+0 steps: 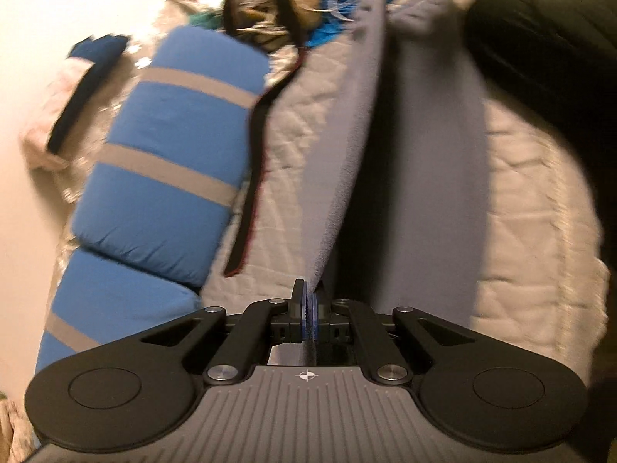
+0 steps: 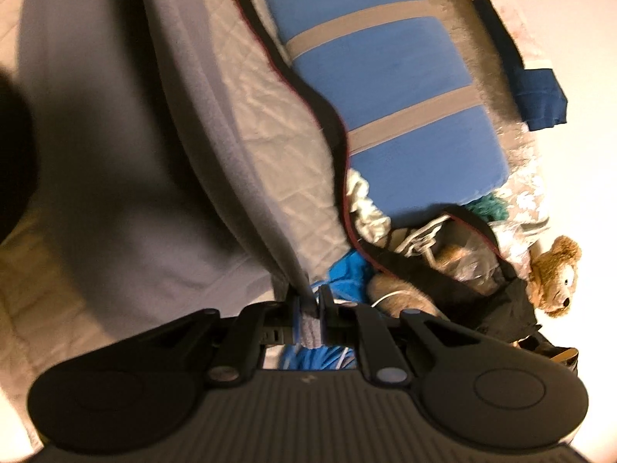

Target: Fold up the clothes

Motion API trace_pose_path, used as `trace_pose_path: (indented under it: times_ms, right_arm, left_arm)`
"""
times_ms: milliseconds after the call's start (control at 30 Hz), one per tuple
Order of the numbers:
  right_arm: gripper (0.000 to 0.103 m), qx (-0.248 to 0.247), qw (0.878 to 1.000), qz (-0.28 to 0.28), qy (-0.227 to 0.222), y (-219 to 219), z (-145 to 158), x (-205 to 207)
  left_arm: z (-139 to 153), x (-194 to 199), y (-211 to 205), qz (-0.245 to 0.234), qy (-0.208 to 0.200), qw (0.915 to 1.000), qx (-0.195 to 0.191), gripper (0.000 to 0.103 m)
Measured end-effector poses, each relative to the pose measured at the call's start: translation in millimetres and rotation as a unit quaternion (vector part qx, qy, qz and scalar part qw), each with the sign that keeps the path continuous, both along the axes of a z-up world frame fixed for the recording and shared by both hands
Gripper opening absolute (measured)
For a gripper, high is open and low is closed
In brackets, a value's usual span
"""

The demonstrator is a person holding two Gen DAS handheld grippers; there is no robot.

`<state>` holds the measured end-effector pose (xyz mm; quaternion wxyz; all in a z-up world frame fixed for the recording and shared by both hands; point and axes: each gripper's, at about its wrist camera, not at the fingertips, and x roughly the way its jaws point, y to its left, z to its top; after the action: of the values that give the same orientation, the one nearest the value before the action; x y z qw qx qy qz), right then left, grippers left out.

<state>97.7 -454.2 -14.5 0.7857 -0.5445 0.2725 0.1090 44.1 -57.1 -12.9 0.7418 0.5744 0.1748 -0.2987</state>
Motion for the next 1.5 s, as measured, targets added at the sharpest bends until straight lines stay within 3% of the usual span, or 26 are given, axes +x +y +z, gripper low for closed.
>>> trace_pose_path:
  times_ms: [300,967,1000,1033,1167,1200,1333,1367,1433,1500]
  right_arm:
    - [0.009,-0.027,0.999,0.012,0.032,-2,-44,-31]
    - [0.008,-0.064,0.995,0.012,0.071,-3,-68,-36]
    - [0.011,-0.064,0.995,0.009,0.074,-2,-68,-36]
    - [0.031,-0.066,0.996,0.005,0.067,-1,-68,-35]
    - [0.054,-0.063,0.996,-0.003,0.055,0,-62,-38]
    - [0.067,-0.058,0.997,-0.004,0.053,-1,-59,-39]
    - [0.073,-0.043,0.998,-0.008,0.051,-3,-52,-42]
    - [0.074,-0.044,0.998,-0.01,0.049,-2,-50,-44]
    - [0.079,-0.037,0.998,-0.014,0.046,-2,-43,-46]
    - [0.081,-0.023,0.999,-0.019,0.043,0,-33,-46]
  left_arm:
    - [-35,-23,-2,-0.013,0.027,0.999,0.033,0.003]
    - [-61,-31,-9,0.0,0.07,0.9966,0.044,0.003]
    - [-64,-30,-9,0.003,0.068,0.9967,0.045,0.004]
    - [-67,-30,-10,0.006,0.067,0.9967,0.046,0.005]
    - [-69,-31,-7,0.011,0.057,0.9972,0.047,0.006]
    - [-68,-31,-6,0.014,0.055,0.9973,0.046,0.007]
    - [-59,-30,0,0.027,0.05,0.9975,0.041,0.013]
    - [-56,-30,2,0.03,0.049,0.9976,0.038,0.017]
    - [-46,-31,8,0.037,0.049,0.9978,0.024,0.036]
    - [-35,-30,14,0.045,0.056,0.9974,0.007,0.04]
